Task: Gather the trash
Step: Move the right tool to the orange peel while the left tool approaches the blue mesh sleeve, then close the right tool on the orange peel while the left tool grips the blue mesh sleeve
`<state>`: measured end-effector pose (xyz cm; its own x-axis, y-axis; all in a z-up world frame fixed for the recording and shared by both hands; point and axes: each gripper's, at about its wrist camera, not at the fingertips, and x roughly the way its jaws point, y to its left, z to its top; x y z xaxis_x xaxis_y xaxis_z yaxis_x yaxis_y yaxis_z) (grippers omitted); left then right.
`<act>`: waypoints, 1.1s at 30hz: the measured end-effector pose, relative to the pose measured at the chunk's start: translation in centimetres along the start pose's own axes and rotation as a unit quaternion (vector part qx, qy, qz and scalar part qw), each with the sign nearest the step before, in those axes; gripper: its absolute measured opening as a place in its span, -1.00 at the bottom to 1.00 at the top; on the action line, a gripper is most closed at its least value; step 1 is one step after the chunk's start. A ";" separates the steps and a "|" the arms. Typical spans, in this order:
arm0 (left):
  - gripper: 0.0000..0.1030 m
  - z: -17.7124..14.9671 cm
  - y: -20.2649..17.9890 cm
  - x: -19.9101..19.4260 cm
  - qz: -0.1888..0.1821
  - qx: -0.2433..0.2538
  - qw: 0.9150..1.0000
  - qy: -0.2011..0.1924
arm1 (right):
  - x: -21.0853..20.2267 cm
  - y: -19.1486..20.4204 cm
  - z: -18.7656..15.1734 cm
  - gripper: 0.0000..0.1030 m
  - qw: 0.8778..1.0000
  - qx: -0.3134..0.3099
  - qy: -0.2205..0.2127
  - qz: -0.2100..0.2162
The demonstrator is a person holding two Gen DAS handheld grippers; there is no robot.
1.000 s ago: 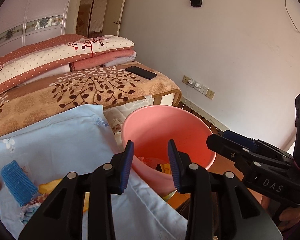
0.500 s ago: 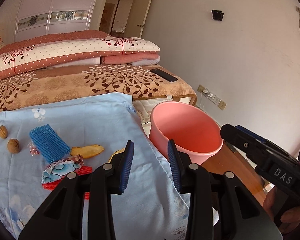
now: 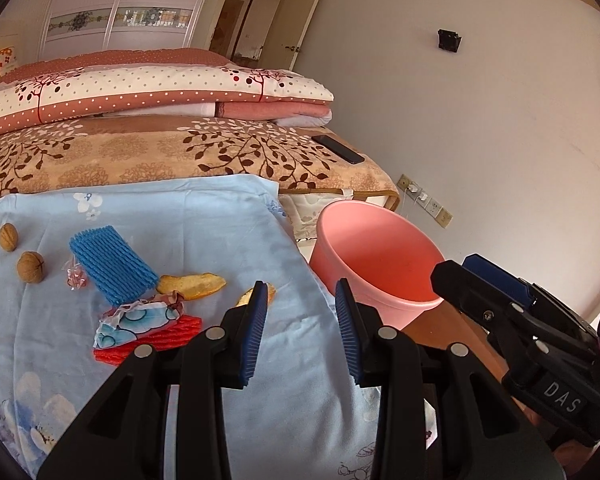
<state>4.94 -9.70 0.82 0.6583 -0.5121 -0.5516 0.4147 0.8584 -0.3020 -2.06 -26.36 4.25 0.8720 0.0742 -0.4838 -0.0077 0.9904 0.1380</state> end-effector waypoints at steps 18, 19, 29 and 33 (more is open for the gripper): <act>-0.32 0.2 11.8 -4.0 0.109 -0.081 0.990 -0.025 | 7.5 5.6 -1.0 0.04 0.991 -0.054 0.089 0.081; -0.31 0.1 12.5 -4.2 0.113 -0.088 0.989 -0.023 | 7.9 5.7 -1.2 0.04 0.990 -0.055 0.098 0.087; -0.32 -0.3 15.6 -5.9 0.142 -0.124 0.982 -0.021 | 12.2 8.2 -2.7 0.04 0.969 -0.076 0.174 0.160; -0.31 -0.4 15.3 -6.2 0.148 -0.118 0.982 -0.020 | 12.9 9.5 -2.2 0.04 0.968 -0.097 0.165 0.165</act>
<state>6.98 6.59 -0.66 0.7540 -0.2356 -0.6132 0.0476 0.9506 -0.3068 8.02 -15.74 -2.52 0.6028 0.3911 -0.6955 -0.3782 0.9075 0.1825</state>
